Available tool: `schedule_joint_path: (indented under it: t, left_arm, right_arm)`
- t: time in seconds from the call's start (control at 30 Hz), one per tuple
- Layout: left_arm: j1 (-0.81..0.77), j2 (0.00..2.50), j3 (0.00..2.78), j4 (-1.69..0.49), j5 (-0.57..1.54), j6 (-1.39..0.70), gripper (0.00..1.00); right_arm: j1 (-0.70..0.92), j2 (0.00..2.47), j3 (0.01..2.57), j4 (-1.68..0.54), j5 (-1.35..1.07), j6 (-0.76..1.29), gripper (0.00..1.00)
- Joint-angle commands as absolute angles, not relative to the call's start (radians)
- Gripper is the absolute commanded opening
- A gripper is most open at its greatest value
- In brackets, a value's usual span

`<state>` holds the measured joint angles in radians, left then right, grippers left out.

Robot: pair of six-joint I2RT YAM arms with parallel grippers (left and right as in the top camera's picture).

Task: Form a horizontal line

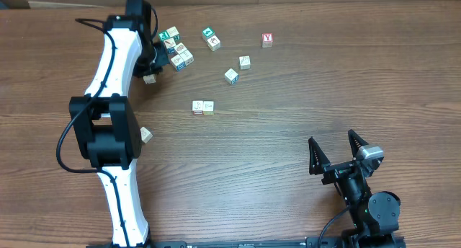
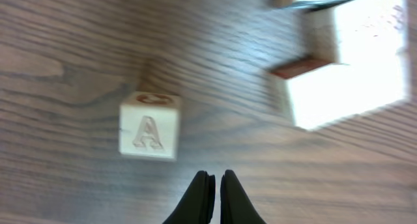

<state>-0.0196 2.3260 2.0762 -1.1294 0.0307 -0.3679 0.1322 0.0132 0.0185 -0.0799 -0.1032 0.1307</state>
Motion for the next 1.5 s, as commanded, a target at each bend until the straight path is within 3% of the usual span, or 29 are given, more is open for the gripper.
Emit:
schedule_joint_path:
  t: [0.0,0.3,0.47,0.53,0.6,0.7,1.07,1.47]
  left_arm:
    - [-0.028,2.328,2.218,-1.19,0.133,-0.382,0.04]
    - [-0.028,2.328,2.321,-1.246,0.13,-0.382,0.1]
    - [-0.031,2.328,2.318,-1.261,0.128,-0.382,0.3]
    - [-0.033,2.328,2.318,-1.273,0.128,-0.382,0.31]
    - [-0.034,2.328,2.318,-1.298,0.128,-0.382,0.26]
    - [-0.04,2.328,2.318,-1.308,0.129,-0.382,0.04]
    - [-0.135,2.328,2.344,-1.293,0.131,-0.401,0.04]
    - [-0.184,2.328,2.665,-1.285,0.132,-0.43,0.04]
  right_arm:
    - [0.129,0.008,0.008,-0.076,-0.096,0.133,1.0]
    - [0.129,0.008,0.008,-0.076,-0.096,0.133,1.0]
    - [0.129,0.008,0.008,-0.076,-0.096,0.133,1.0]
    - [0.129,0.008,0.009,-0.076,-0.096,0.133,1.0]
    - [0.129,0.008,0.008,-0.076,-0.096,0.133,1.0]
    - [0.129,0.008,0.008,-0.076,-0.096,0.133,1.0]
    - [0.129,0.008,0.008,-0.076,-0.096,0.133,1.0]
    - [0.129,0.008,0.008,-0.076,-0.096,0.133,1.0]
